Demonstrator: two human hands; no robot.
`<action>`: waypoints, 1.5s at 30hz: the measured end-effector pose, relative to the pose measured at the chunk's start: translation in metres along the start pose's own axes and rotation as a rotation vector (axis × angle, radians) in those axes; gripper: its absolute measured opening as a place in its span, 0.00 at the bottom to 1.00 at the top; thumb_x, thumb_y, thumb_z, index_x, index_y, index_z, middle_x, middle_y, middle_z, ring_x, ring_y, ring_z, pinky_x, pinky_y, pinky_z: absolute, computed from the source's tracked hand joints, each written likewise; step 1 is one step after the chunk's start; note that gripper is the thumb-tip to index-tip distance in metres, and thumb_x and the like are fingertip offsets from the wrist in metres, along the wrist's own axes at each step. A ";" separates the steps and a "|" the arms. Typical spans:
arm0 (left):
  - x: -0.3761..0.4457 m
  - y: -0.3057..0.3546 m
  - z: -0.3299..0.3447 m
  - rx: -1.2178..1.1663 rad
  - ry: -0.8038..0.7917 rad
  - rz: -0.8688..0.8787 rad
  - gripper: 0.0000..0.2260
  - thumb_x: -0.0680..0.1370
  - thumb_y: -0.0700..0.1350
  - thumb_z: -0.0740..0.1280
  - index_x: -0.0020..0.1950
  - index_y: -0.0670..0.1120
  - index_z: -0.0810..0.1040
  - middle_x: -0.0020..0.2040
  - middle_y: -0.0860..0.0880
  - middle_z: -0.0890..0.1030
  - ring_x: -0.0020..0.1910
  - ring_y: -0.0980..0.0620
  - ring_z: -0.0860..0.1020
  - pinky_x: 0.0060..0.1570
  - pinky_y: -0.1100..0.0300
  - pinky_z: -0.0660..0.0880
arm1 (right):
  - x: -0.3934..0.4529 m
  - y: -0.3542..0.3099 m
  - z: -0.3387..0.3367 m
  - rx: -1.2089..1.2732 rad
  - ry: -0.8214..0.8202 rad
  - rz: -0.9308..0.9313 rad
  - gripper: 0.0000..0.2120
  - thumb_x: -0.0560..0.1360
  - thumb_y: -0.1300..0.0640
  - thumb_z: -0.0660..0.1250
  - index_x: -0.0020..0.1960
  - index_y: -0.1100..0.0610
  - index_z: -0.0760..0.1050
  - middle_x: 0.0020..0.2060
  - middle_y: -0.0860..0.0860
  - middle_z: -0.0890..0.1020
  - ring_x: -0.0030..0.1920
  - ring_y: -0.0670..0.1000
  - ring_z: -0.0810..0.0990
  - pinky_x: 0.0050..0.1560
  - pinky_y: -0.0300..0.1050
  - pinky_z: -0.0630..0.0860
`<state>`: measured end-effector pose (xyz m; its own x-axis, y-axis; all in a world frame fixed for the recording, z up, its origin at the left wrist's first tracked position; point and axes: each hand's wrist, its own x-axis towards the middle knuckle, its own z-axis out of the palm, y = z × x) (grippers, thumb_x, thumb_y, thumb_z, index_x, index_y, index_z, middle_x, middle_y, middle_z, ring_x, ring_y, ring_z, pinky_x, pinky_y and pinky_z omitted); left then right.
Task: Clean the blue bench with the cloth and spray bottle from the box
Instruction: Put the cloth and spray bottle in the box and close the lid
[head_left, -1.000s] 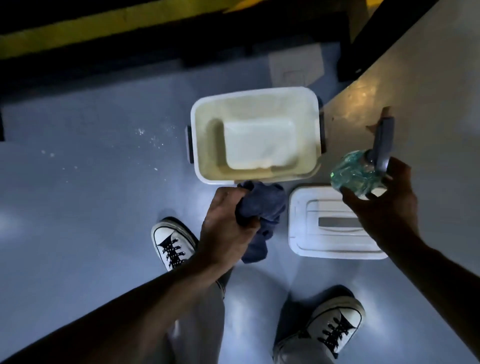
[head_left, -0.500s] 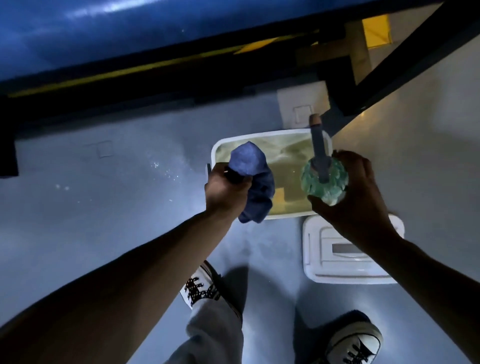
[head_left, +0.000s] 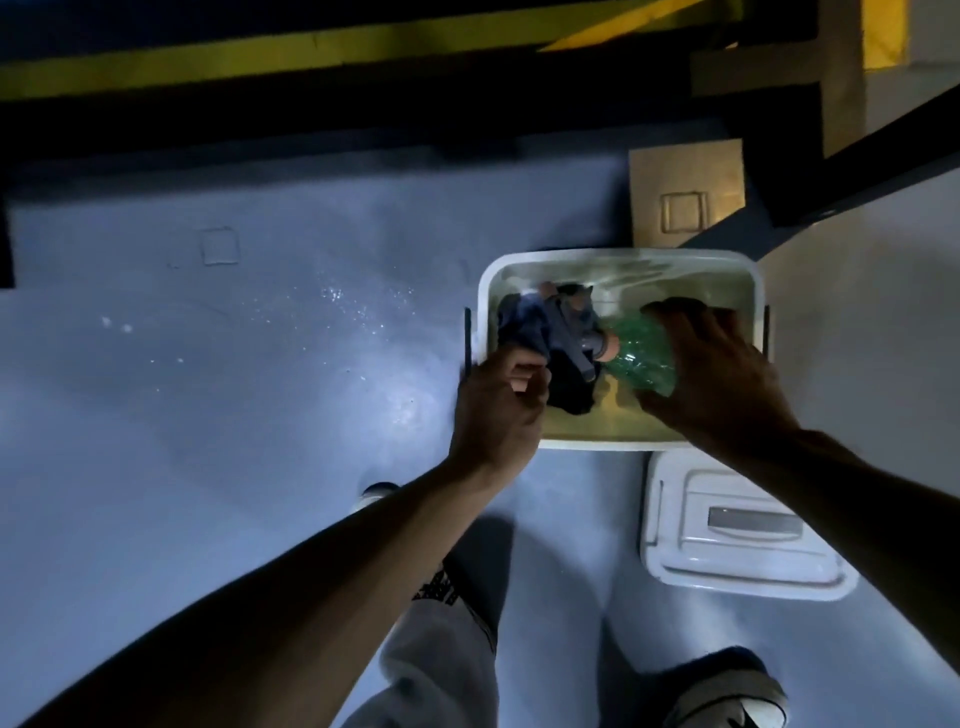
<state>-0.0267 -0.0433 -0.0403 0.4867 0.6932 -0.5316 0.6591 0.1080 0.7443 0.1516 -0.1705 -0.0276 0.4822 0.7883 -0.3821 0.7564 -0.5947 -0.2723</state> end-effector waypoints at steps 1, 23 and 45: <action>0.001 -0.004 -0.001 -0.025 0.001 -0.004 0.04 0.81 0.42 0.70 0.53 0.46 0.83 0.48 0.50 0.87 0.48 0.52 0.85 0.52 0.59 0.82 | 0.005 0.001 0.005 -0.044 -0.019 -0.021 0.42 0.65 0.48 0.80 0.74 0.53 0.66 0.70 0.56 0.73 0.66 0.65 0.71 0.55 0.63 0.79; -0.062 0.004 0.047 -0.026 0.091 -0.002 0.04 0.80 0.42 0.69 0.50 0.49 0.83 0.40 0.51 0.85 0.37 0.57 0.81 0.41 0.67 0.74 | -0.067 0.037 -0.006 0.352 0.309 0.128 0.02 0.77 0.59 0.70 0.47 0.57 0.78 0.43 0.52 0.79 0.45 0.54 0.78 0.45 0.49 0.76; -0.108 -0.076 0.235 0.262 0.039 -0.331 0.04 0.80 0.44 0.67 0.53 0.48 0.77 0.57 0.42 0.83 0.58 0.41 0.80 0.57 0.56 0.73 | -0.190 0.240 0.137 0.556 -0.027 1.117 0.23 0.76 0.48 0.69 0.65 0.60 0.72 0.60 0.61 0.78 0.62 0.65 0.77 0.65 0.62 0.76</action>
<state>0.0055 -0.2941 -0.1345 0.2060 0.6783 -0.7053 0.9019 0.1480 0.4057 0.1814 -0.4846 -0.1416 0.7263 -0.1904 -0.6605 -0.3532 -0.9277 -0.1210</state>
